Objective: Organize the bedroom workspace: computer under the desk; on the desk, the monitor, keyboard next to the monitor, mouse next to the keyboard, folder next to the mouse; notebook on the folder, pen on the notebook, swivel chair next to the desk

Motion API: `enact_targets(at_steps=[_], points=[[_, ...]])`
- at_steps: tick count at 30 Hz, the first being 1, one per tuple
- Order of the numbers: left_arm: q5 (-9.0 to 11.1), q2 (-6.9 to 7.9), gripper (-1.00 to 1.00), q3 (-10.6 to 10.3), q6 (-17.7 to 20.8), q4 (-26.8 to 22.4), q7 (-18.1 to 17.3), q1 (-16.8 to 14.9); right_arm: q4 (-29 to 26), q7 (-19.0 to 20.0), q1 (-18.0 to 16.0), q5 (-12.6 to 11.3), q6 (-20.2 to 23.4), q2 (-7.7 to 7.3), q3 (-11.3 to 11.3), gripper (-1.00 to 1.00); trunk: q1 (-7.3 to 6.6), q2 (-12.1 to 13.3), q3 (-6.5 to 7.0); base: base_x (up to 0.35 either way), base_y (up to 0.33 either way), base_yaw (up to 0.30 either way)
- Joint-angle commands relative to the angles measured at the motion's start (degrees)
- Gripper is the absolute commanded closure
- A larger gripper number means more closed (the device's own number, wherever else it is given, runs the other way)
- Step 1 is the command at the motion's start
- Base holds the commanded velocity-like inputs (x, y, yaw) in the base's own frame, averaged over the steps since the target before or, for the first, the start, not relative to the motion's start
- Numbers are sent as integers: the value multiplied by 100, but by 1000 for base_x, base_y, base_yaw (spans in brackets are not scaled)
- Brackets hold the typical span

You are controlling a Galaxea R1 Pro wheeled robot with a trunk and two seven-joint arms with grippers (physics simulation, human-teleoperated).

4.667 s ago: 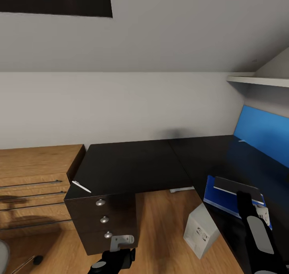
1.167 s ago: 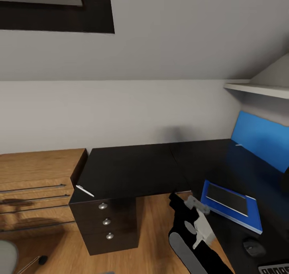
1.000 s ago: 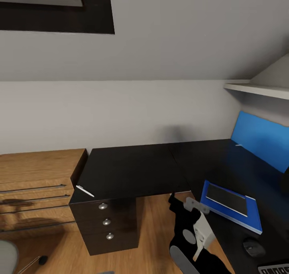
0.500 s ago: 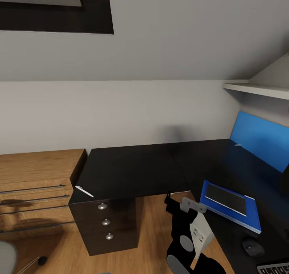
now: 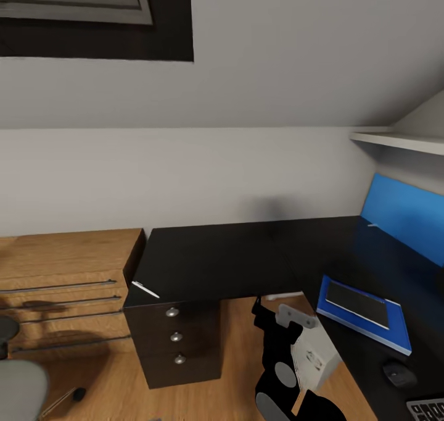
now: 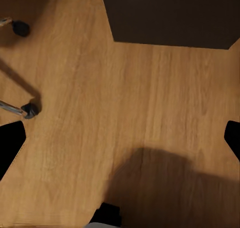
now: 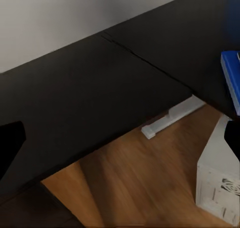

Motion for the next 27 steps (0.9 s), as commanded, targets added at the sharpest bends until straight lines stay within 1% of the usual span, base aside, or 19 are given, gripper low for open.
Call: enact_targets(at_steps=[1, 8, 9, 11, 12, 13, 14, 15, 19, 21, 23, 27], points=[[27, 9, -100, -30, 18, -8, 52, -7, -6, -20, -8, -39, -55, -1, 14, -100, -1, -4, -1, -94, 122, 206], [27, 2, -100, 4, 10, -2, 51, -7, 58, -20, -8, -17, -55, 41, 17, -100, -1, -4, 26, -30, 38, 244], [28, 1, -100, 5, 9, -1, 51, -7, 79, -20, -8, 1, -55, 47, 19, -100, -1, -4, 28, -8, 10, 266], [28, 1, -100, 6, 9, -1, 51, -7, 173, -20, -8, 105, -55, 106, 27, -100, -1, -4, 30, -5, 6, 273], [30, 0, -100, 7, 9, -1, 51, -7, 257, -20, -8, 218, -55, 185, 27, -100, -1, -4, 30, -3, 3, 277], [31, 0, -100, 8, 9, -1, 51, -7, 494, -20, -8, 507, -55, 389, 25, -100, -1, -4, 30, -1, 1, 281], [31, 0, -100, 8, 9, -1, 51, -7, 736, -20, -8, 737, -55, 546, 24, -100, -1, -4, 31, -1, 1, 283], [32, 0, -100, 8, 9, 2, 51, -7, 1118, -20, -8, 1030, -55, 786, 17, -100, -1, -4, 31, 0, 0, 284], [32, 0, -100, 13, 3, 7, 51, -7, 1680, -17, -8, 1371, -60, 1089, -15, -100, -1, -4, 31, 0, 0, 284], [32, 0, -100, 15, 1, 12, 51, -7, 1799, -14, -8, 1422, -100, 1127, -29, -100, -1, -4, 29, 0, 0, 278], [32, 0, -100, 16, 0, 14, 51, -7, 1831, -13, -8, 1440, -142, 1135, -38, -100, -1, -4, 22, 0, 0, 198], [32, 0, -100, 17, 0, 28, 51, -7, 1836, -21, -8, 1457, -182, 1143, -29, -100, -1, -4, 13, 0, 0, 89]])
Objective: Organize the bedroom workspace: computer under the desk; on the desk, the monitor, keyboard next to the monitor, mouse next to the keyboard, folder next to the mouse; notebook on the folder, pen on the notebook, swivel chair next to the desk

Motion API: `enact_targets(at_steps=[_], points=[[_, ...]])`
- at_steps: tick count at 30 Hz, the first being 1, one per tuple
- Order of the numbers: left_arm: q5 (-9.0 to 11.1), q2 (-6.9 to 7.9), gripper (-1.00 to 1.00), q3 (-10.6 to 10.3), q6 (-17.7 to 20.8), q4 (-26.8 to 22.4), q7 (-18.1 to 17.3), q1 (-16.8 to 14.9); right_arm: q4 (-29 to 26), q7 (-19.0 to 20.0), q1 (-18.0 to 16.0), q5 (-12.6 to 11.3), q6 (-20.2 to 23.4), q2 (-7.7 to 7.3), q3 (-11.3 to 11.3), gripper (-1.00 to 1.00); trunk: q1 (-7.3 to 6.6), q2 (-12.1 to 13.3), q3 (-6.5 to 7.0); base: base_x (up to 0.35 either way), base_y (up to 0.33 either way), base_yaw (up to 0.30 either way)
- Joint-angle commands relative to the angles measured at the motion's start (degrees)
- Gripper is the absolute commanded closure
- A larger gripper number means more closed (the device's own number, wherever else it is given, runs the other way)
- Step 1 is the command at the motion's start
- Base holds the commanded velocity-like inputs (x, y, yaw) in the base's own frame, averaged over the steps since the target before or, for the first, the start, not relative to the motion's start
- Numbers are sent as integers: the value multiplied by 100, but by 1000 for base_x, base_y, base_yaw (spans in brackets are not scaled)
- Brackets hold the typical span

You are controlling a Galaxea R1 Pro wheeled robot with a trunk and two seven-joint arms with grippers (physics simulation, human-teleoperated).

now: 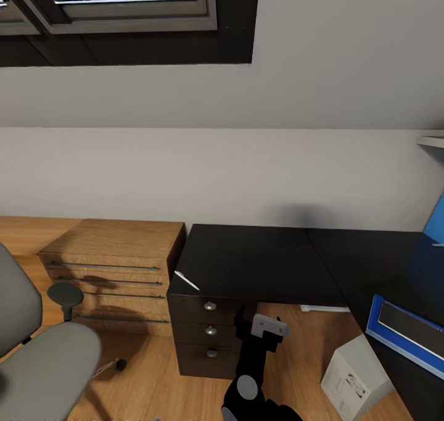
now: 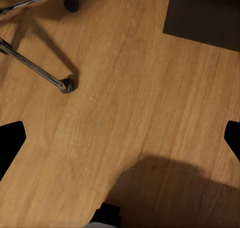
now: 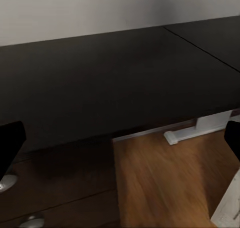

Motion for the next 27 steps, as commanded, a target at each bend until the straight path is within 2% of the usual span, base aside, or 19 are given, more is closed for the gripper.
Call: enact_targets(at_steps=[1, 11, 22, 27], points=[[29, 6, -100, -39, 19, -9, 52, -6, -3, -21, -8, -44, -65, 0, 20, -100, 0, -5, -8, 0, 0, 30], [29, 9, -100, -32, 19, -4, 52, -6, -2, -19, -8, -34, -91, 12, 56, -100, 0, -5, -9, 0, 0, 46], [29, 9, -100, -30, 19, -3, 52, -6, 24, -6, -8, -26, -91, 12, 57, -100, 0, -5, -9, 0, 0, 260], [29, 9, -100, -30, 19, -3, 52, -6, 38, 23, -8, 92, -91, 12, 49, -100, 0, -5, -9, 0, 0, 277]])
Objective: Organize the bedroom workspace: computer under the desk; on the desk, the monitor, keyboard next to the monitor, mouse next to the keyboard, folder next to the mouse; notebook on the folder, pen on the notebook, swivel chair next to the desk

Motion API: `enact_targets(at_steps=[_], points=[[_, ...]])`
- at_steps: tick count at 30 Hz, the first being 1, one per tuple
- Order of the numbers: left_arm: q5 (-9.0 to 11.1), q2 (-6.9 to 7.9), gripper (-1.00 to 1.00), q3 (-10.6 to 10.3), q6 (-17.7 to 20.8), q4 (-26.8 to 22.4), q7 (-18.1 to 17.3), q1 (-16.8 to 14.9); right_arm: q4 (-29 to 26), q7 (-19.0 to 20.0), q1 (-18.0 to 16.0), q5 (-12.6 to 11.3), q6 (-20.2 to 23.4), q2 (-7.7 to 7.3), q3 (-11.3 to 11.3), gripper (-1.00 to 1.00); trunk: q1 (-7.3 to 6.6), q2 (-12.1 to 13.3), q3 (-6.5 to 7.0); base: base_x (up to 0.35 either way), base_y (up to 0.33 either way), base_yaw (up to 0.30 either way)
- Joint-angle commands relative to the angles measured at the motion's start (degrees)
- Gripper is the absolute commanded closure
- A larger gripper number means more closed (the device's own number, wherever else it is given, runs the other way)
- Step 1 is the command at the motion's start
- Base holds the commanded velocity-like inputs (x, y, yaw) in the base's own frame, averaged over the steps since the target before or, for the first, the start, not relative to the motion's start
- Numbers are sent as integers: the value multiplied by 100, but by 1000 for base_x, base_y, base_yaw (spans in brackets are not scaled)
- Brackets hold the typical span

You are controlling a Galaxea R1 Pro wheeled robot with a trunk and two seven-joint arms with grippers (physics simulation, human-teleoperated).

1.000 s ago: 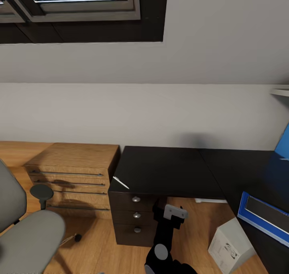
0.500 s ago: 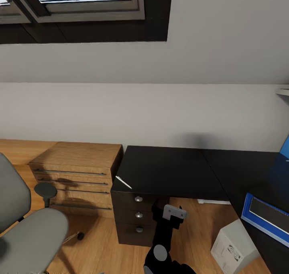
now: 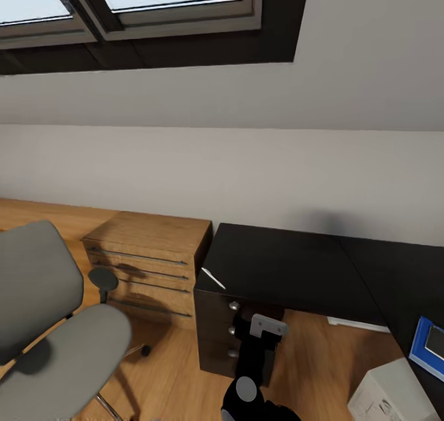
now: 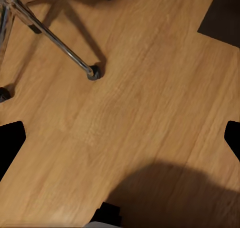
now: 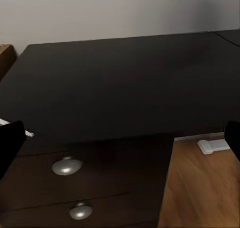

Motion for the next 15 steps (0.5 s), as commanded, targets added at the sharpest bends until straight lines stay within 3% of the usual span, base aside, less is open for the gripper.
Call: enact_targets(at_steps=[1, 3, 7, 10, 11, 14, 15], points=[[29, 9, -100, -40, 19, -8, 52, -6, -3, -15, -7, -33, -59, -4, 13, -100, 0, -5, -7, 0, 0, 277], [29, 9, -100, -40, 19, -7, 52, -6, -3, -8, -7, -22, -59, -8, 13, -100, 0, -5, -7, 0, 0, 277], [29, 9, -100, -40, 19, 5, 52, -6, -2, 10, -7, 304, -128, -41, 148, -100, 0, -5, -9, 144, 0, 237], [29, 9, -100, -37, 19, 66, 52, -6, 0, 12, -7, 606, -357, -124, 457, -100, 0, -5, -10, 274, 0, 80], [29, 6, -100, -32, 19, 104, 49, -6, -1, 14, -7, 903, -593, -354, 1014, -100, 0, -5, -10, 289, 0, 8], [29, -3, -100, -32, 19, 109, 46, -6, -1, 129, -7, 943, -622, -396, 1159, -100, 0, -5, -10, 222, 0, 5], [29, -4, -100, -32, 19, 110, 45, -6, -18, 565, -23, 971, -544, -405, 1084, -100, 0, -5, -10, 91, 0, 2]])
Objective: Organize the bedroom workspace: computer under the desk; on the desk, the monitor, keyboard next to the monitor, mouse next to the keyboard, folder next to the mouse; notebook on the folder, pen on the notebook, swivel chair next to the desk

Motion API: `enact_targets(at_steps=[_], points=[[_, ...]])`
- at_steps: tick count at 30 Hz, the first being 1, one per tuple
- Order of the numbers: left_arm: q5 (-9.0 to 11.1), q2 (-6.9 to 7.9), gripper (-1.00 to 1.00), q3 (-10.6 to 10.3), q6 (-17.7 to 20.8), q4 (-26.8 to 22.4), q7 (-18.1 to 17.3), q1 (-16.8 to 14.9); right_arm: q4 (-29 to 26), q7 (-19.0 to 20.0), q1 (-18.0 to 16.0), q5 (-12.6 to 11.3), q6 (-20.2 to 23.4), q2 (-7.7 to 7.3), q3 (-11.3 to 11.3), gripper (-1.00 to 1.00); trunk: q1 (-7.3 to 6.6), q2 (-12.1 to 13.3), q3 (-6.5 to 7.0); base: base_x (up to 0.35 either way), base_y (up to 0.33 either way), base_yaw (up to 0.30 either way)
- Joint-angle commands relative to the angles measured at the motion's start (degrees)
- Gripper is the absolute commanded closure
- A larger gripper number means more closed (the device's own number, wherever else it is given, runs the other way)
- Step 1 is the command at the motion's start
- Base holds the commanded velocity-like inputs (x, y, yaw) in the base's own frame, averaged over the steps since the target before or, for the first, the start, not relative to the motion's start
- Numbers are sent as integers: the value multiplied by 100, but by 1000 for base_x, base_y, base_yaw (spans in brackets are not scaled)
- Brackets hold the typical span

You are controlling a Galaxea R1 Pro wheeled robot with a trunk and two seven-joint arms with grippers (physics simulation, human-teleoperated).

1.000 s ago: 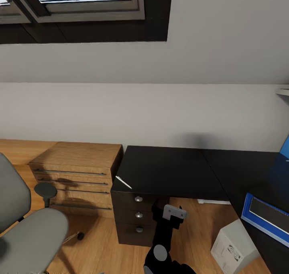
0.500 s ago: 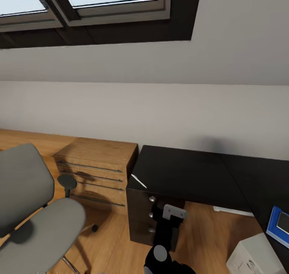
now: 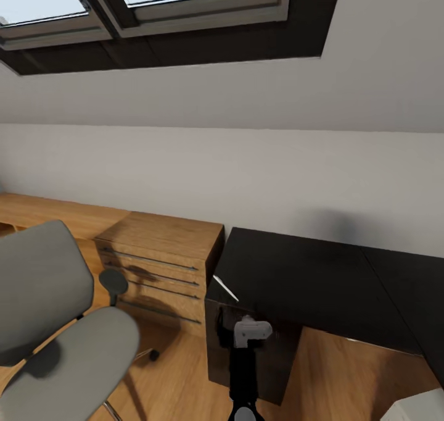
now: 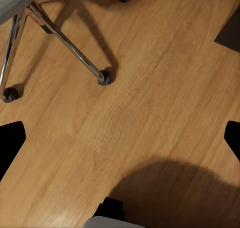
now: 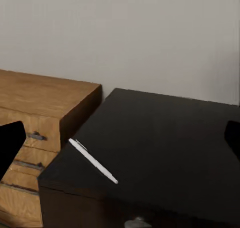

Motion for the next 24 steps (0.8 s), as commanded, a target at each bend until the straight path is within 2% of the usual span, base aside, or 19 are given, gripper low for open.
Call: enact_targets(at_steps=[1, 2, 3, 4, 5, 6, 7, 8, 10, 11, 14, 17, 18, 21, 24], points=[[30, 13, -100, -41, 19, -10, 54, -5, -13, 446, -47, -44, 140, 3, -214, -100, 1, -5, -7, 58, 0, 1], [30, 14, -100, -41, 19, -10, 54, -5, -18, 669, -79, -43, 276, 5, -350, -100, 1, -5, -7, 47, 0, 1], [28, 17, -100, -41, 19, -10, 55, -5, -8, 1549, -307, -43, 802, 18, -890, -100, 1, -5, -7, 30, 0, 1], [26, 16, -100, -41, 19, -10, 55, -4, 49, 2622, -635, -42, 1406, 44, -1526, -100, 1, -5, -7, 19, 0, 0], [25, 15, -100, -41, 19, -10, 56, -4, 108, 3093, -795, -40, 1664, 61, -1796, -100, 1, -5, -7, 15, 0, 0], [24, 15, -100, -41, 16, -10, 56, -5, 294, 3911, -1108, -37, 2089, 91, -2256, -100, 1, -5, -7, 10, 0, 0], [17, 14, -100, -41, -29, -10, 59, -5, 938, 5119, -1749, -16, 2587, 123, -2863, -100, 1, -5, -7, 4, 0, 0], [15, 14, -100, -41, -106, -10, 59, -5, 1337, 5527, -2058, -4, 2709, 136, -3020, -100, 1, -5, -7, 3, 0, 0], [13, 12, -100, -41, -217, -10, 60, -5, 1773, 5800, -2328, 6, 2785, 158, -3117, -100, 1, -5, -7, 2, 0, 0], [6, 7, -100, -44, -400, -10, 62, -5, 2454, 6050, -2626, 31, 2824, 235, -3201, -100, 1, -5, -7, 0, 0, 0], [-9, -1, -100, -61, -681, -14, 71, -5, 3379, 6258, -2876, 99, 2630, 378, -3238, -100, 1, -5, -7, 0, 0, 0], [-11, -3, -100, -64, -835, -18, 75, -5, 3584, 6293, -2919, 112, 2580, 445, -3199, -100, 1, -5, -7, 0, 0, 0], [-13, -4, -100, -66, -1152, -18, 66, -5, 3847, 6303, -2942, 116, 2618, 577, -3121, -100, 1, -5, -7, 0, 0, 0], [-12, -4, -100, -67, -1527, -21, 51, -5, 4268, 6303, -2951, 107, 2701, 706, -3077, -100, 1, -5, -7, 0, 0, 0], [-13, -9, -100, -72, -1705, -31, 51, -5, 4490, 6302, -2954, 82, 2739, 774, -3066, -100, 1, -5, -7, 0, 0, 0]])
